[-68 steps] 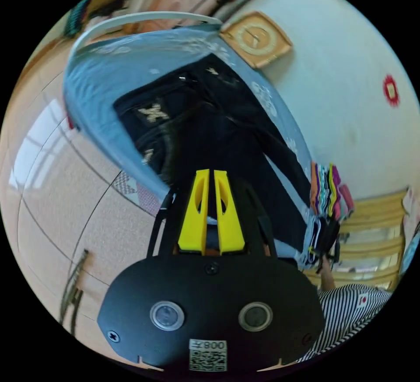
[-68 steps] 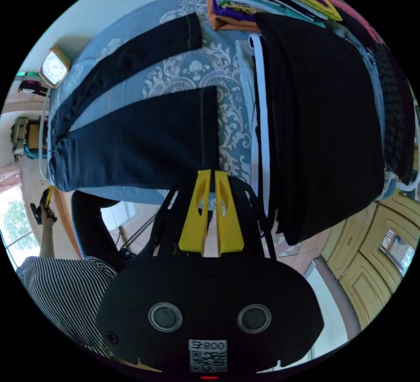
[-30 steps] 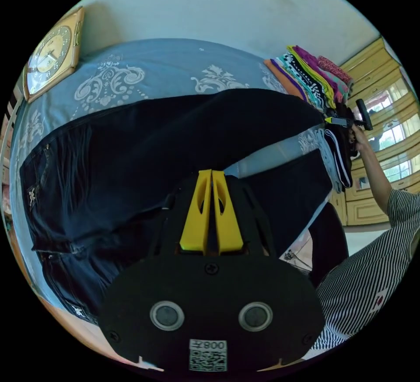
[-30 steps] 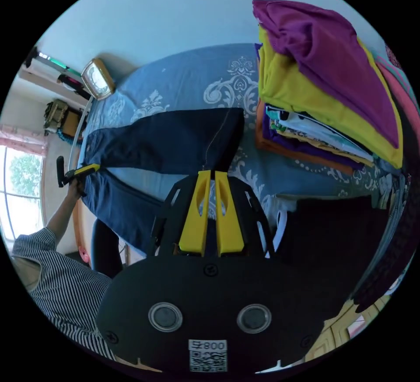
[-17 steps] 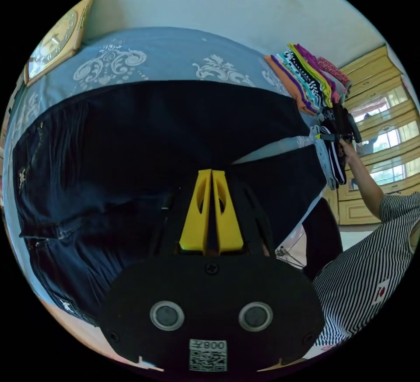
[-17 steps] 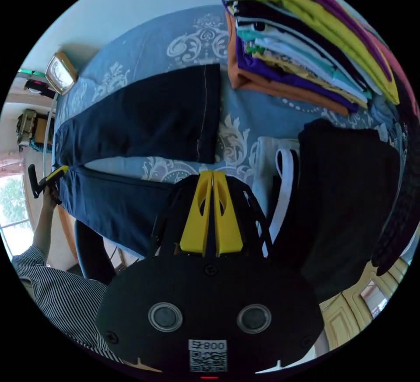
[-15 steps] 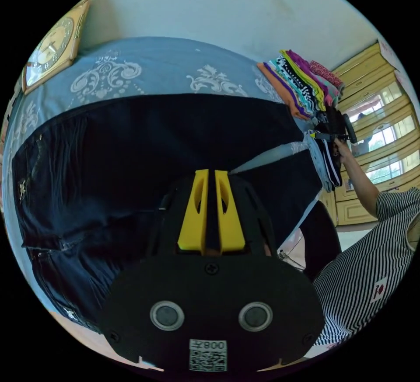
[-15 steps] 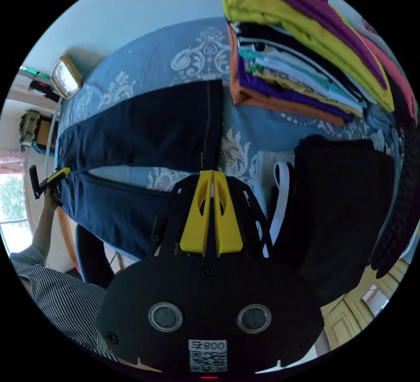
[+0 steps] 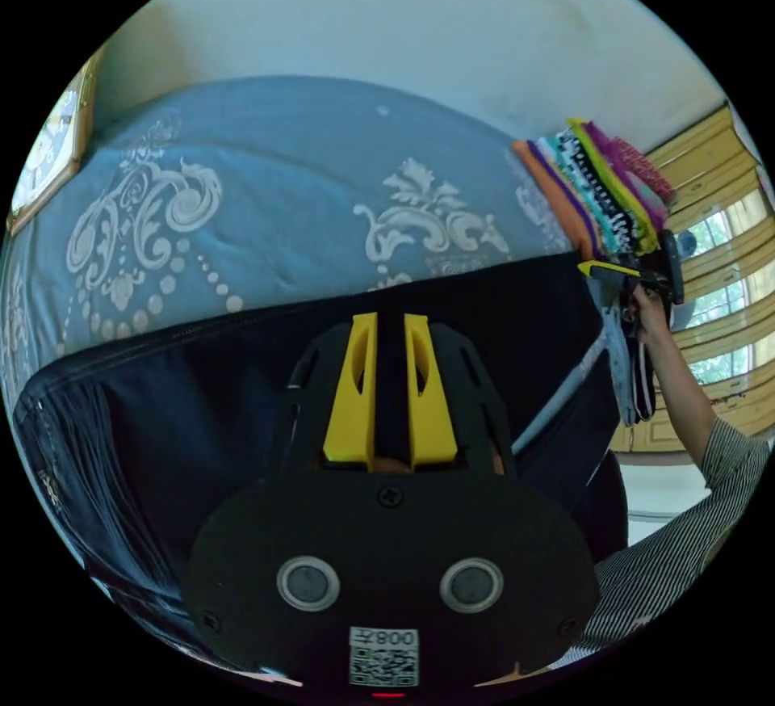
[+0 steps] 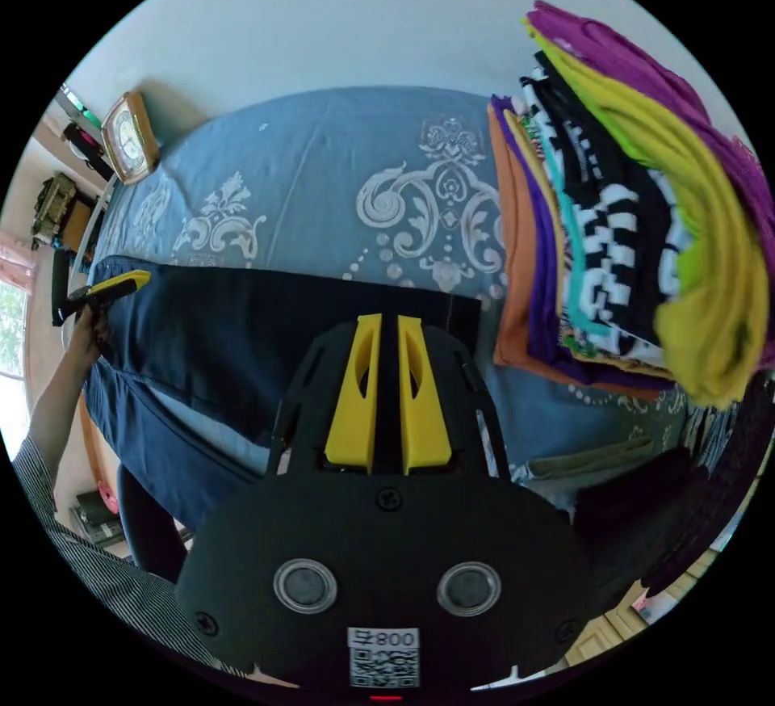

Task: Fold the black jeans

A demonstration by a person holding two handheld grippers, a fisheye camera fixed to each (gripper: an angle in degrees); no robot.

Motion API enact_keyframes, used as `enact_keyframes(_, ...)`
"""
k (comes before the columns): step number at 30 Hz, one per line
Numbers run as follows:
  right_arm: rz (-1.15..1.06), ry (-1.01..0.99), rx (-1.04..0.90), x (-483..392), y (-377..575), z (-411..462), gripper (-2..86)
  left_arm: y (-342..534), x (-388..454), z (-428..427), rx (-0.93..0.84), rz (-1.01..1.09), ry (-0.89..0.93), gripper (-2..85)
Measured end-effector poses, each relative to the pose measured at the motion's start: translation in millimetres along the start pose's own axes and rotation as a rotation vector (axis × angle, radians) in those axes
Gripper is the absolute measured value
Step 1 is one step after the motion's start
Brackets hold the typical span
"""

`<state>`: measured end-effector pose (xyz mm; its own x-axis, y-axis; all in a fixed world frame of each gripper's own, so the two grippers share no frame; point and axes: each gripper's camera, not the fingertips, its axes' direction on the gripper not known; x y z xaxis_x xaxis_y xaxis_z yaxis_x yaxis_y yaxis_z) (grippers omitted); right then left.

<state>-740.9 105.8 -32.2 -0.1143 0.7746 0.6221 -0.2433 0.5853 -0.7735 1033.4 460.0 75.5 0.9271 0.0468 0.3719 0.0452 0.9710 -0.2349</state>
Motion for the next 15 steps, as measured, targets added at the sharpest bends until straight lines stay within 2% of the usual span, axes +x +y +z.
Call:
enact_keyframes(1, -0.009, -0.001, -0.052, -10, -7, 19, 4.3, -2, -4, 14, -0.054, -0.020, -0.025, 4.1)
enact_keyframes(2, -0.014, 0.005, -0.088, -15, -9, 30, 4.1, 3, -5, 13, 0.019, -0.041, -0.050, 3.4)
enact_keyframes(4, -0.048, 0.038, -0.016, -36, -5, 38, 3.4, 9, -9, 14, 0.049, -0.059, -0.041, 3.1)
enact_keyframes(7, -0.107, 0.086, -0.031, -63, -7, 37, 2.1, 9, -10, 12, 0.002, -0.027, -0.028, 3.7)
enact_keyframes(9, -0.134, 0.079, -0.024, -76, -11, 30, 1.8, 9, -9, 7, 0.014, 0.009, -0.046, 5.2)
enact_keyframes(12, -0.118, 0.097, 0.086, -91, -21, 12, 3.0, 8, -16, -3, 0.064, 0.040, -0.074, 7.3)
enact_keyframes(15, -0.137, 0.139, 0.071, -108, -46, 19, 4.8, 4, -32, 3, 0.013, 0.038, -0.142, 7.2)
